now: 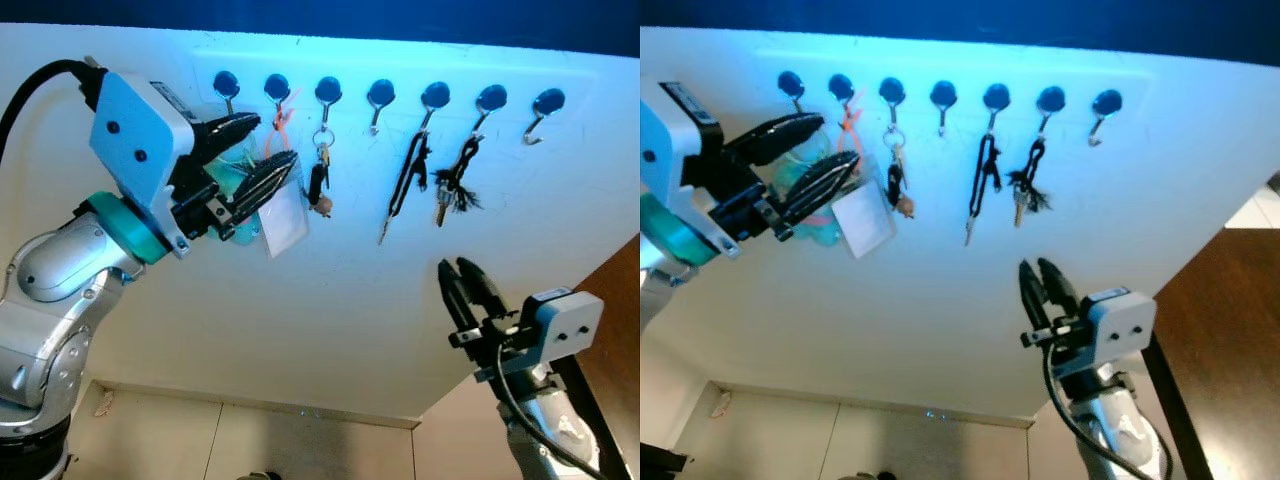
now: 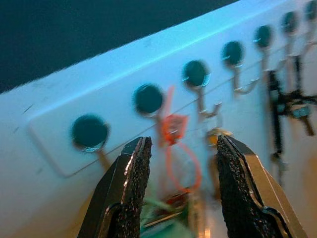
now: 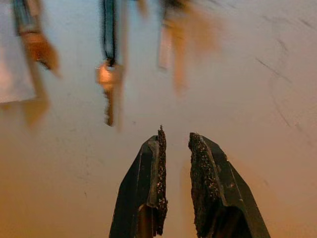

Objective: Hang keys on a hook

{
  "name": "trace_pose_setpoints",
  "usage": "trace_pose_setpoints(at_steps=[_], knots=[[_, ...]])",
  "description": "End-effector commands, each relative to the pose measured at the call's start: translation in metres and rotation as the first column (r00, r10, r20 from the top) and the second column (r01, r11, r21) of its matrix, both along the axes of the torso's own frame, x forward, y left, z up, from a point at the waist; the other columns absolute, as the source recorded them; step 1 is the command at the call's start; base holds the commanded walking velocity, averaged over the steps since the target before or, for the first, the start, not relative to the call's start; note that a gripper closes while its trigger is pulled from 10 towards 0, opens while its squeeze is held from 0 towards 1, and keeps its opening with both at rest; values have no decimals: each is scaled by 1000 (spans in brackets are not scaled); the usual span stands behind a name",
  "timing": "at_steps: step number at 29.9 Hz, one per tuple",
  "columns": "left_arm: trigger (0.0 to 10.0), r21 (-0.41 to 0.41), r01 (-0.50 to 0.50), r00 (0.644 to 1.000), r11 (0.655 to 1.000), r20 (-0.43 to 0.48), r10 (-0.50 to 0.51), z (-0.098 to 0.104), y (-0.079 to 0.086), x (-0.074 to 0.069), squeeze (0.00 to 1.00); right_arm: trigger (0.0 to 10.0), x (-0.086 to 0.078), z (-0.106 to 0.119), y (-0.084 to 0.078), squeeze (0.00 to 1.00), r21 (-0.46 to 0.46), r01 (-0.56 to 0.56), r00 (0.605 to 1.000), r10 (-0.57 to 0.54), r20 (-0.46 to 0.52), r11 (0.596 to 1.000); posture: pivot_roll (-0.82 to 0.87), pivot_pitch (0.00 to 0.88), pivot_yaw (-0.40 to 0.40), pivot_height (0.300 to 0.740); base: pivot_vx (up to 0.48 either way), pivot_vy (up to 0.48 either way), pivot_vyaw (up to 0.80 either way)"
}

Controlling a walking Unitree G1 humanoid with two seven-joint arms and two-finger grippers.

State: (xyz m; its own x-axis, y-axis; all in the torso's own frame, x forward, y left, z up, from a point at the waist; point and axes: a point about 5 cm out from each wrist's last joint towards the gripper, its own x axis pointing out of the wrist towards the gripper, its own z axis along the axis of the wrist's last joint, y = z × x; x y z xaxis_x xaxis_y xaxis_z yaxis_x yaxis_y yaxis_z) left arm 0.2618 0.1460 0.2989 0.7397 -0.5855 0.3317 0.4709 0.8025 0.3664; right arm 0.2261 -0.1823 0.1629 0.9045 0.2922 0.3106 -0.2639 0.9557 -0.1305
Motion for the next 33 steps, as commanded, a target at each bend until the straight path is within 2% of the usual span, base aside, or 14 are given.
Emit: trace_pose_setpoints(at_steps=[1,5,6,11,12,13,15,16,19,23,25,30,33], knots=[[10000,-23,-51,999,998,10,51,1,6,2,0,10000,0,7,5,0,-46,-27,999,29,38,999,15,0,104,740,0,0,0],[10000,-63,-128,992,990,5,128,-1,12,4,0,10000,4,20,8,0,-87,-20,994,29,102,996,14,0,89,740,0,0,0],[10000,-88,-210,977,974,5,211,-3,19,4,0,10000,8,29,5,0,-97,1,991,12,135,995,14,0,76,740,0,0,0],[10000,-109,-279,960,954,4,281,-6,25,4,0,10000,11,33,3,0,-95,14,990,0,143,995,13,0,70,740,0,0,0],[10000,-135,-331,943,934,-9,333,-9,30,3,0,10000,12,35,3,0,-93,26,988,-12,154,995,8,0,57,740,0,0,0],[10000,-135,-331,943,934,-9,333,-9,30,3,0,10000,12,35,3,0,-93,26,988,-12,154,995,8,0,57,740,0,0,0],[10000,-135,-416,909,899,-42,414,-22,34,1,0,10000,13,41,4,0,-78,46,984,-31,176,996,0,0,41,740,0,0,0],[10000,-135,-416,909,899,-42,414,-22,34,1,0,10000,13,41,4,0,-78,46,984,-31,176,996,0,0,41,740,0,0,0],[10000,-139,-479,878,867,-95,470,-34,37,0,0,10000,15,42,7,0,-76,53,982,-38,183,996,3,0,39,740,0,0,0],[10000,-153,-506,862,849,-119,492,-37,39,-2,0,10000,17,41,9,0,-80,48,983,-33,182,996,4,0,40,740,0,0,0],[10000,-146,-543,838,827,-144,526,-42,43,-4,0,10000,19,40,12,0,-74,42,983,-28,179,996,12,0,39,740,0,0,0],[10000,-127,-582,811,803,-173,560,-50,46,-2,0,10000,21,39,14,0,-75,37,984,-24,178,996,12,0,41,740,0,0,0],[10000,-126,-587,807,800,-175,565,-52,46,-1,0,10000,21,39,15,0,-77,38,984,-23,179,996,12,0,43,740,-82,0,0]])
